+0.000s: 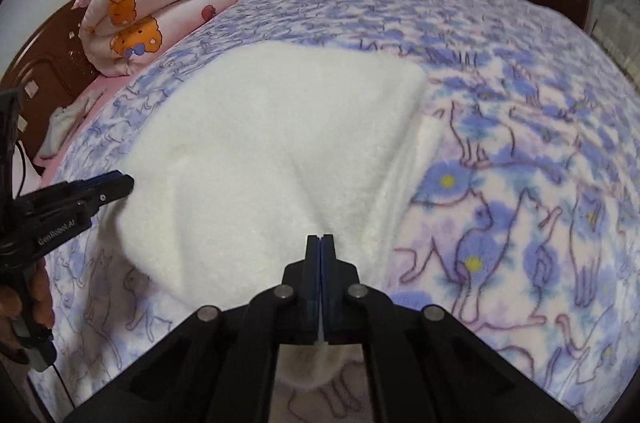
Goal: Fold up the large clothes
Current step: 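Release the cardigan with both grippers and press the folded bundle flat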
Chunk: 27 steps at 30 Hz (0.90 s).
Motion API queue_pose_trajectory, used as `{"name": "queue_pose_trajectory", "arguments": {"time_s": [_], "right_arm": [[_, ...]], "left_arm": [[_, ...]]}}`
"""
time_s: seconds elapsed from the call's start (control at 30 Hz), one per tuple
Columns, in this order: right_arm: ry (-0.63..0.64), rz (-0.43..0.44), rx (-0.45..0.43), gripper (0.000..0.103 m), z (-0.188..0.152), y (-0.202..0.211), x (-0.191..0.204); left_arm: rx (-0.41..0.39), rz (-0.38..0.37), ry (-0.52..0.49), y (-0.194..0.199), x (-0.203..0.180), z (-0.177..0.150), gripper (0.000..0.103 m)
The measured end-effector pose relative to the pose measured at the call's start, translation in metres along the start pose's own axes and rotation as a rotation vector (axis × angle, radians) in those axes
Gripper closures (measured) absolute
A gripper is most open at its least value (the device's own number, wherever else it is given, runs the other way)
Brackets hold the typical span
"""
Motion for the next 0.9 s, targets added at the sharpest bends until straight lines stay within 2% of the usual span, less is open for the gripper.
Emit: {"name": "queue_pose_trajectory", "arguments": {"time_s": [0.1,0.3,0.37,0.4,0.43,0.5,0.6,0.67,0.73,0.8,0.9], "right_arm": [[0.018,-0.014,0.0,0.103,0.0,-0.002,0.001],[-0.011,-0.018,0.009,0.103,0.0,0.003,0.002],[-0.028,-0.008,0.015,0.103,0.001,0.009,0.002],[-0.042,0.004,0.022,0.1,0.001,0.012,0.002],[-0.053,0.007,0.027,0.1,0.001,0.016,0.001],[-0.069,0.011,0.034,0.1,0.0,0.024,0.0],[-0.091,0.012,0.042,0.096,0.0,0.04,-0.001],[-0.098,-0.002,0.04,0.087,-0.002,0.055,-0.003],[-0.104,-0.012,0.028,0.069,-0.003,0.07,-0.003],[-0.107,-0.027,0.015,0.06,-0.006,0.092,-0.004],[-0.115,-0.051,-0.002,0.059,-0.013,0.124,-0.005]], "left_arm": [[0.008,0.025,-0.014,-0.006,-0.001,-0.001,0.086],[-0.011,0.024,0.019,0.0,0.0,-0.001,0.085],[-0.017,0.018,0.029,0.006,-0.001,-0.001,0.08],[-0.015,0.011,0.039,0.009,-0.002,-0.001,0.069],[-0.009,0.009,0.05,0.011,-0.003,-0.002,0.047],[-0.012,0.029,0.079,0.02,-0.004,-0.004,0.02],[-0.02,0.019,0.115,0.036,-0.006,-0.006,0.018],[0.003,0.019,0.134,0.045,-0.008,-0.008,0.018],[0.015,0.014,0.153,0.059,-0.011,-0.01,0.018],[0.015,0.013,0.164,0.077,-0.016,-0.014,0.018],[0.016,0.026,0.153,0.105,-0.026,-0.021,0.018]]}}
Point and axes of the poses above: each gripper's, at about its wrist camera, not at the fingertips, and y roughly against the way its jaws point, x to its left, z to its top, the point moved 5 cm from there along -y, roughly the way its jaws point
